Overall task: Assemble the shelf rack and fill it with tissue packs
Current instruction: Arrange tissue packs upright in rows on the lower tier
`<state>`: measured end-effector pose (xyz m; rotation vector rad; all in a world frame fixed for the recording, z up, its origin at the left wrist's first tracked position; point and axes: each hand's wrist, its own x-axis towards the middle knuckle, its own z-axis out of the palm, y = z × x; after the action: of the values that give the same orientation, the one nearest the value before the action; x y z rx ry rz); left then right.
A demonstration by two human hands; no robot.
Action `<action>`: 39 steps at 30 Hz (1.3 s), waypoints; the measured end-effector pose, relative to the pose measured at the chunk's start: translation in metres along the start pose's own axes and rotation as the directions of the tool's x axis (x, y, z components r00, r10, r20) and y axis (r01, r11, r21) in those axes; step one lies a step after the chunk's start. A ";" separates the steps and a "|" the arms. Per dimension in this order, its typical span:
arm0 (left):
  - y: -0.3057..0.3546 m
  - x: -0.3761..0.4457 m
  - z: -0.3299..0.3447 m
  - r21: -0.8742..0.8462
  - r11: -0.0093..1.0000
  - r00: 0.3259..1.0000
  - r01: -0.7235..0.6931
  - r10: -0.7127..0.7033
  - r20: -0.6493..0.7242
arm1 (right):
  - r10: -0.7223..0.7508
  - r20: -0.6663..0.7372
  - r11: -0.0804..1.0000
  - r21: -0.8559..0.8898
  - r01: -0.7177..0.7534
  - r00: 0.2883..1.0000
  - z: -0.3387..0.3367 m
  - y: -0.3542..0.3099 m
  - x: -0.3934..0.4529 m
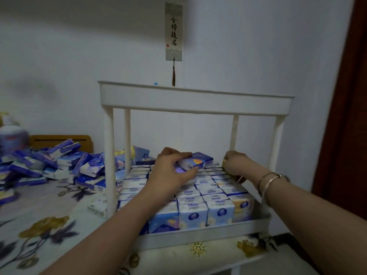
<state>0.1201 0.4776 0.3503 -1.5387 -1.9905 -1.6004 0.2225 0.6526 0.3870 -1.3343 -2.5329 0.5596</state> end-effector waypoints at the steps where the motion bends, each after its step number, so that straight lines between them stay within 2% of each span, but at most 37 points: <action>1: 0.000 -0.001 0.000 0.004 1.000 1.000 -0.006 0.006 0.006 | 0.012 0.018 1.000 -0.001 -0.012 1.000 0.001 0.001 -0.001; 5: 0.000 -0.004 0.001 0.036 0.999 0.998 -0.016 0.014 0.054 | 0.092 0.065 0.977 0.189 -0.103 0.994 0.009 -0.001 -0.006; 7: 0.001 -0.004 0.000 0.039 0.999 0.998 -0.028 0.025 0.063 | 0.083 0.014 0.992 0.095 -0.083 0.996 0.015 -0.002 -0.012; 8: 0.001 -0.005 0.000 0.031 0.999 0.998 -0.033 0.031 0.063 | -0.001 -0.108 1.000 0.028 0.004 0.994 0.017 -0.002 -0.016; 9: 0.002 -0.006 0.000 0.021 0.999 0.997 -0.040 0.038 0.063 | -0.130 -0.293 0.991 -0.018 0.130 0.947 0.018 0.000 -0.015; 10: 0.002 -0.006 0.000 0.015 0.999 0.997 -0.052 0.051 0.061 | -0.217 -0.460 0.971 -0.012 0.238 0.861 0.017 0.001 -0.017; 11: 0.003 -0.006 0.000 0.016 0.998 0.996 -0.068 0.067 0.058 | -0.293 -0.543 0.946 -0.047 0.320 0.787 0.014 0.000 -0.021; 12: 0.003 -0.006 -0.001 0.017 0.996 0.995 -0.083 0.082 0.054 | -0.280 -0.511 0.927 0.075 0.367 0.813 0.008 -0.005 -0.028; 13: 0.003 -0.006 -0.001 0.016 0.995 0.994 -0.094 0.094 0.047 | -0.216 -0.388 0.901 0.274 0.336 0.896 0.002 -0.011 -0.034; 14: 0.003 -0.006 -0.001 0.014 0.995 0.994 -0.102 0.101 0.038 | -0.161 -0.174 0.851 0.473 0.226 0.971 -0.002 -0.017 -0.040; 15: 0.004 -0.006 -0.002 0.011 0.994 0.994 -0.106 0.106 0.030 | -0.151 -0.001 0.807 0.578 0.124 0.989 -0.005 -0.022 -0.045; 16: 0.005 -0.007 -0.002 0.007 0.994 0.994 -0.111 0.111 0.024 | -0.163 0.085 0.789 0.609 0.078 0.983 -0.008 -0.026 -0.051; 17: 0.006 -0.007 -0.002 0.002 0.993 0.993 -0.118 0.118 0.023 | -0.168 0.085 0.780 0.620 0.080 0.982 -0.009 -0.026 -0.052; 19: 0.005 -0.008 -0.002 -0.008 0.993 0.992 -0.121 0.121 0.025 | -0.158 -0.097 0.768 0.613 0.184 0.983 -0.013 -0.024 -0.054; 20: 0.005 -0.008 -0.001 -0.017 0.993 0.993 -0.113 0.113 0.027 | -0.146 -0.233 0.790 0.557 0.255 0.962 -0.018 -0.021 -0.055; 21: 0.005 -0.008 -0.002 -0.024 0.995 0.994 -0.101 0.102 0.029 | -0.176 -0.384 0.850 0.406 0.336 0.907 -0.024 -0.016 -0.055; 22: 0.005 -0.008 -0.002 -0.026 0.995 0.995 -0.093 0.094 0.030 | -0.253 -0.475 0.921 0.149 0.360 0.843 -0.031 -0.014 -0.057; 23: 0.004 -0.008 -0.002 -0.023 0.996 0.995 -0.091 0.092 0.031 | -0.334 -0.479 0.941 -0.118 0.317 0.812 -0.036 -0.011 -0.059; 24: 0.004 -0.008 -0.002 -0.016 0.996 0.995 -0.093 0.093 0.034 | -0.371 -0.416 0.916 -0.312 0.253 0.831 -0.038 -0.008 -0.061; 25: 0.005 -0.009 -0.003 -0.008 0.995 0.995 -0.096 0.096 0.038 | -0.350 -0.328 0.886 -0.422 0.195 0.877 -0.037 -0.007 -0.063; 27: 0.005 -0.009 -0.003 -0.001 0.995 0.994 -0.100 0.100 0.043 | -0.253 -0.213 0.857 -0.502 0.117 0.944 -0.030 -0.010 -0.066; 35: 0.008 -0.011 -0.005 0.002 0.996 0.994 -0.086 0.085 0.070 | -0.250 -0.296 0.787 -0.617 0.015 0.922 -0.026 -0.008 -0.061; 37: 0.009 -0.011 -0.006 -0.002 0.997 0.994 -0.081 0.081 0.074 | -0.234 -0.251 0.765 -0.643 0.019 0.939 -0.023 -0.010 -0.063; 39: 0.009 -0.011 -0.006 -0.009 0.997 0.994 -0.075 0.075 0.078 | -0.152 -0.153 0.832 -0.553 0.042 0.977 -0.019 -0.010 -0.061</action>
<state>0.1293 0.4654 0.3512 -1.6824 -1.9430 -1.5424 0.2565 0.6018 0.4073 -1.3218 -2.6747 -0.3425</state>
